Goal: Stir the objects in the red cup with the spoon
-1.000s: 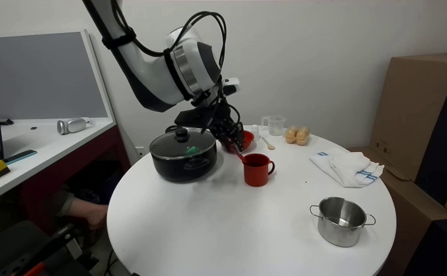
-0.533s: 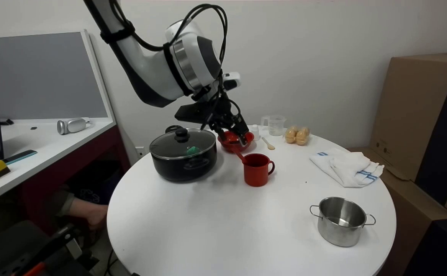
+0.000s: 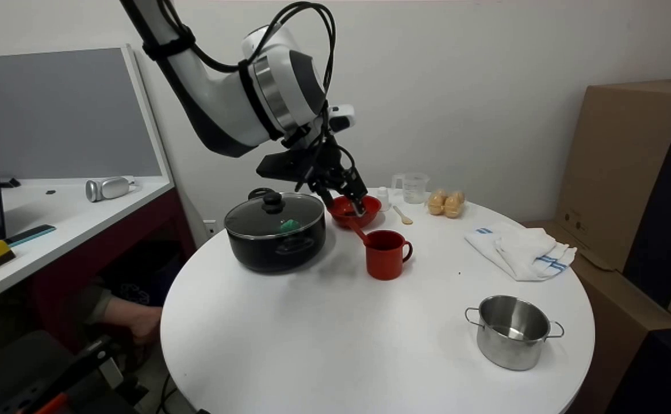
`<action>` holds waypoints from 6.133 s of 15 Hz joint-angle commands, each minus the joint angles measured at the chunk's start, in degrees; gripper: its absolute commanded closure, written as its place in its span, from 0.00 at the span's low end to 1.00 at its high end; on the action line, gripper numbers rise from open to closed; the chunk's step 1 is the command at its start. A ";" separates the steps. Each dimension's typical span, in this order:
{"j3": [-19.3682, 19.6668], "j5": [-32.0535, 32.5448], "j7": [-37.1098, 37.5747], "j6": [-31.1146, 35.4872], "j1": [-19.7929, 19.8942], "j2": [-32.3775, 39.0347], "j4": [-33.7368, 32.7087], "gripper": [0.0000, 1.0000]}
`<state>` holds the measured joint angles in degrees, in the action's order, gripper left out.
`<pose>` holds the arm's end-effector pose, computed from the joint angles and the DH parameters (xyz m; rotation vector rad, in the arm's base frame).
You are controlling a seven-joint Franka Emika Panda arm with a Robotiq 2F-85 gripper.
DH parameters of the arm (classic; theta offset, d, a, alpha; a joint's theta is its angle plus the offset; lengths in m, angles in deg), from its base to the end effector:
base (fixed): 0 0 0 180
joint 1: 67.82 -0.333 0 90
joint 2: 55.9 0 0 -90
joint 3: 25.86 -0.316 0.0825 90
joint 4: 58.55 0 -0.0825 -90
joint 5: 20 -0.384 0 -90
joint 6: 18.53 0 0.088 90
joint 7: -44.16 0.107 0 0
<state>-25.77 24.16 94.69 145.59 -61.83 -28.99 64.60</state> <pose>0.5784 -0.0228 0.1956 2.8909 -0.3891 0.4760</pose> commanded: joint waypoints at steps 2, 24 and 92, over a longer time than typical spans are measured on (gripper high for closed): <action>-0.61 -0.09 0.01 0.99 0.24 -1.22 1.79 0.00; -4.15 -3.95 -4.02 1.09 5.99 -2.71 2.92 0.92; 2.37 -62.28 -41.33 -40.38 5.56 6.37 -27.41 0.92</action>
<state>-23.04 -36.88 55.07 106.84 -56.07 -21.77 36.05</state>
